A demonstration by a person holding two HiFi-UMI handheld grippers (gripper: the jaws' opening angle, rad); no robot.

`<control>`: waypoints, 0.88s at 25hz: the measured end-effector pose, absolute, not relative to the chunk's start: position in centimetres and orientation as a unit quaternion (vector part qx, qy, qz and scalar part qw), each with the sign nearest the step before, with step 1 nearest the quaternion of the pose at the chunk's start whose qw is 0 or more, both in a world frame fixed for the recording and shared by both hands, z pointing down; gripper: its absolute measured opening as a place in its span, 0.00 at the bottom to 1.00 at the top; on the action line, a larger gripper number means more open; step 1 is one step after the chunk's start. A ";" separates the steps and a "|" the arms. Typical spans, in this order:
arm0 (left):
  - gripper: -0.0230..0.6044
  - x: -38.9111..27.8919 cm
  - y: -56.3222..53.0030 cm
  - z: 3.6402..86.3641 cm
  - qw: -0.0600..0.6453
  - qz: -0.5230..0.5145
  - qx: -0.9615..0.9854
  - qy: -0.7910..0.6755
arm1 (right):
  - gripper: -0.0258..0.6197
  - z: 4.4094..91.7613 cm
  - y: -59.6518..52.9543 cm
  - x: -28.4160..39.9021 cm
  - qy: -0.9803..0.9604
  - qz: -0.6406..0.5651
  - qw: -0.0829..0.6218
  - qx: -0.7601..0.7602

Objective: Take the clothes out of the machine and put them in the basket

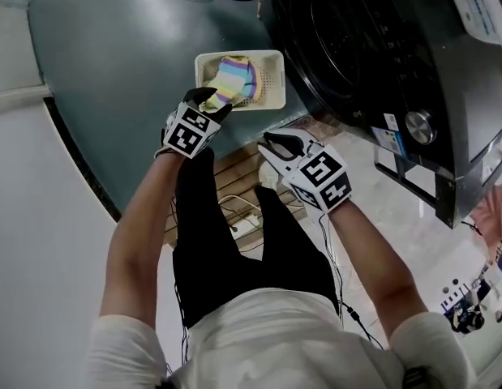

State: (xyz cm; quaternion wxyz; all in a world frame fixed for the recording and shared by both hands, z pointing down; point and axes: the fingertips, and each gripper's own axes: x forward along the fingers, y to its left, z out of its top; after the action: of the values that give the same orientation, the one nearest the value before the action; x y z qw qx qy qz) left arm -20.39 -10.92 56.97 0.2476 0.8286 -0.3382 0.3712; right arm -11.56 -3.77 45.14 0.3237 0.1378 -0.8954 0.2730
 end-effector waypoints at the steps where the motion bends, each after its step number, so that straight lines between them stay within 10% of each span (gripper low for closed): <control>1: 0.37 -20.3 -10.4 55.9 0.247 0.365 0.829 -0.343 | 0.18 44.4 -3.5 -11.2 -0.897 0.271 0.321 0.138; 22: 0.25 -13.3 -0.5 32.4 0.272 0.214 0.822 -0.453 | 0.18 29.9 0.9 -3.7 -0.935 0.217 0.249 0.129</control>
State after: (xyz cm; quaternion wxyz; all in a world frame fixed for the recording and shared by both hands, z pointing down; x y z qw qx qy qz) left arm -13.31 -0.53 32.36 0.2717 0.8219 -0.4525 0.2142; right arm -3.75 0.88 29.87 0.2490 0.1290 -0.9350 0.2173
